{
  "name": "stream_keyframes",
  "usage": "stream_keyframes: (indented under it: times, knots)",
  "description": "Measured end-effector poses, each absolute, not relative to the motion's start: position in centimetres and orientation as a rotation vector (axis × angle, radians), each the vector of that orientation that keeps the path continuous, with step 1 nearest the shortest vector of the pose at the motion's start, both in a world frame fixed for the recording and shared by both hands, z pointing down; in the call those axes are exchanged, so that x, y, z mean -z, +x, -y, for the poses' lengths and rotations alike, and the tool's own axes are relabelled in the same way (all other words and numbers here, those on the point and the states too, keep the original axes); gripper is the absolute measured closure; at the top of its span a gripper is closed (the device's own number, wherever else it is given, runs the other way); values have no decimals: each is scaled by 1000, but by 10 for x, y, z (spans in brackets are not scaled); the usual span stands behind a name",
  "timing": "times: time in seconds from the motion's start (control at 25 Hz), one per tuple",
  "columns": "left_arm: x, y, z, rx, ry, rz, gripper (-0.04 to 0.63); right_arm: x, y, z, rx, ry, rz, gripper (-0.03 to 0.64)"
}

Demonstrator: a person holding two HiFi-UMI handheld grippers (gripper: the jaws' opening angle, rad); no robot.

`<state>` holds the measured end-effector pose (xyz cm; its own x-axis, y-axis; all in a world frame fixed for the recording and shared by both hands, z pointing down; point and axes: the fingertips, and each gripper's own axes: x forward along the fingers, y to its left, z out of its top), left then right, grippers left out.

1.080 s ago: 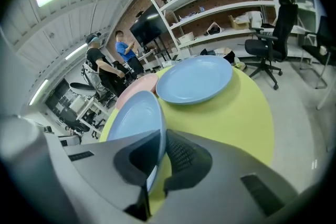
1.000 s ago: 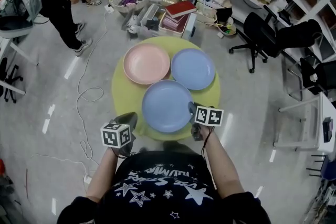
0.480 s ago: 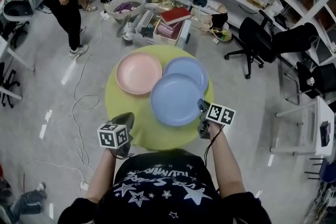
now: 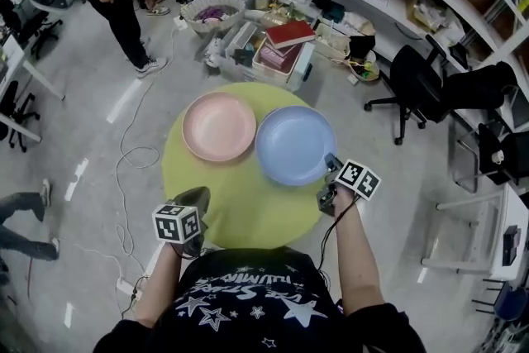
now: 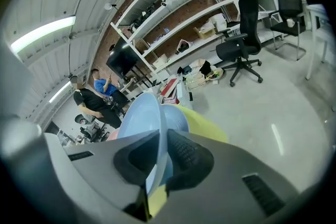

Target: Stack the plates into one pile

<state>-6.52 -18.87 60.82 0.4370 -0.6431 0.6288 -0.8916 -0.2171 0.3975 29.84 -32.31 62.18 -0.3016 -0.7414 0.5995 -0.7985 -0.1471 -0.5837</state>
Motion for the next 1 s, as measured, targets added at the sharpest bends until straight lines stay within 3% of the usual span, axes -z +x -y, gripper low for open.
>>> stream_keyframes:
  times: [0.56,0.84,1.0]
  knots:
    - [-606,-60,182,-416,1857,1401,572,-660,304,358,-1546,1769,1969,571]
    - [-612,-59,170,-431,1823,1415,572,-671,296,360,-1398,1687,1943,571]
    - [-611,-58,170,-437,1820,1407,572,-670,288,358,-1273,1635,1958,527]
